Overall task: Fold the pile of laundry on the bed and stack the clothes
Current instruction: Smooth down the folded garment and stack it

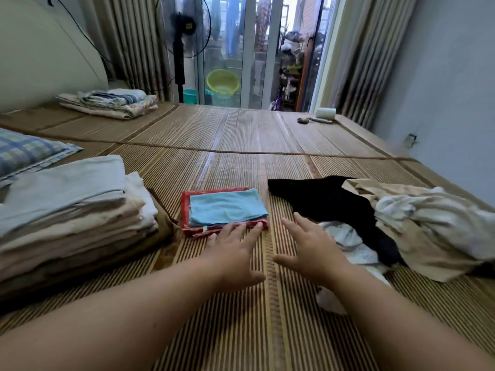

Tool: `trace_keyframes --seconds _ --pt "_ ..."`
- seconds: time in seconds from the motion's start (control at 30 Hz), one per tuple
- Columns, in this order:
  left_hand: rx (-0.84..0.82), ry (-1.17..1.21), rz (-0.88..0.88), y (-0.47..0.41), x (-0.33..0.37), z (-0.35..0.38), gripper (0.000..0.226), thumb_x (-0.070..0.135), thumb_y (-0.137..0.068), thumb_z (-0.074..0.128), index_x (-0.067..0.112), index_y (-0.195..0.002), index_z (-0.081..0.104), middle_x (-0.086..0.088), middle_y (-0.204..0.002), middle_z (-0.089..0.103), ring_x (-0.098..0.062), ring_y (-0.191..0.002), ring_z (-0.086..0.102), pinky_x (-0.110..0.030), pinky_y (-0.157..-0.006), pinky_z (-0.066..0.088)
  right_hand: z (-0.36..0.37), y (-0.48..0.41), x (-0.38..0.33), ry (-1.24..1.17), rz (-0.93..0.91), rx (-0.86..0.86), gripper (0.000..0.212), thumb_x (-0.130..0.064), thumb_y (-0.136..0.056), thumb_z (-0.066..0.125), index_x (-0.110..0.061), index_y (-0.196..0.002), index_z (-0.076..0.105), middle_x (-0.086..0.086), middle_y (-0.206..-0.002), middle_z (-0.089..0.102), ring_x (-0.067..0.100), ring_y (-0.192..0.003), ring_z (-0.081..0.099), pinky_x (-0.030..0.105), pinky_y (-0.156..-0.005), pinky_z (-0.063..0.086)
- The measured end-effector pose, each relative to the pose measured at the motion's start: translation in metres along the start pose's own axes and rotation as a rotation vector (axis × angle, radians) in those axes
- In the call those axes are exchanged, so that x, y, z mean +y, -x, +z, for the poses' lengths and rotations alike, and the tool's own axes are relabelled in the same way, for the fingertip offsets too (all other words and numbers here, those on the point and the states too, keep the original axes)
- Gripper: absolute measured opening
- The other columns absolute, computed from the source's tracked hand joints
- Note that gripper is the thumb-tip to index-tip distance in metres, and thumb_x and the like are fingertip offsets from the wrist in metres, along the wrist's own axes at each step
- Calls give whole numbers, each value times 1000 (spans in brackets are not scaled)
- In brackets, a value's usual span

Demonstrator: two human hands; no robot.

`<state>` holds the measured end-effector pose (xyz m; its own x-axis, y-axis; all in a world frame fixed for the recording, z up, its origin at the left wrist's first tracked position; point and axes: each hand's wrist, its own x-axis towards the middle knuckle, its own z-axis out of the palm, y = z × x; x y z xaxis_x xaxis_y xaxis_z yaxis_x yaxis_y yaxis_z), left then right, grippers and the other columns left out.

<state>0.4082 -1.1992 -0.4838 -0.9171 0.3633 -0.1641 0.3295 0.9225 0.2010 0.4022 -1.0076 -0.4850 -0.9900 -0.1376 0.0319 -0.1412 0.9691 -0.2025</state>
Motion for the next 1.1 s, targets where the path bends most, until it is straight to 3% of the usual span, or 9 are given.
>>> trace_keyframes --seconds 0.2,0.47,0.77,0.93,1.0,1.1 --pt "-6 -19 189 62 88 9 96 55 -86 59 47 -148 -13 3 -163 -5 -22 -149 -12 -50 -118 -1 -31 113 31 -46 103 -49 83 -58 -83 59 -38 -151 16 -7 -162 1 18 -148 13 49 -117 18" --pt "-39 -18 242 79 174 9 93 51 -87 61 41 -151 -6 4 -163 4 -23 -149 3 -48 -121 12 -61 179 86 -205 327 6 83 -53 -82 64 -36 -151 19 -2 -162 7 17 -146 20 52 -114 25" --pt "-21 54 223 4 225 17 83 42 -87 64 40 -152 12 8 -162 9 -20 -148 12 -41 -117 19 -67 186 161 -318 447 137 77 -48 -87 59 -34 -151 18 -1 -161 12 21 -145 22 52 -114 26" --pt "16 -171 348 -66 271 15 75 45 -88 61 41 -151 20 4 -163 5 -26 -147 16 -42 -117 26 -60 164 200 -309 517 165 72 -49 -91 52 -33 -152 16 0 -161 12 23 -144 25 48 -115 24" --pt "13 -260 392 -98 291 16 66 52 -89 55 48 -147 24 4 -163 3 -29 -148 13 -45 -116 28 -54 155 217 -316 541 200 70 -49 -91 50 -34 -151 18 0 -160 13 23 -142 27 48 -114 25" --pt "6 -368 511 -137 313 19 54 67 -87 41 62 -139 26 6 -163 0 -26 -149 -14 -52 -120 7 -48 149 240 -381 611 232 65 -49 -91 51 -32 -149 26 2 -159 18 23 -142 27 49 -113 27"
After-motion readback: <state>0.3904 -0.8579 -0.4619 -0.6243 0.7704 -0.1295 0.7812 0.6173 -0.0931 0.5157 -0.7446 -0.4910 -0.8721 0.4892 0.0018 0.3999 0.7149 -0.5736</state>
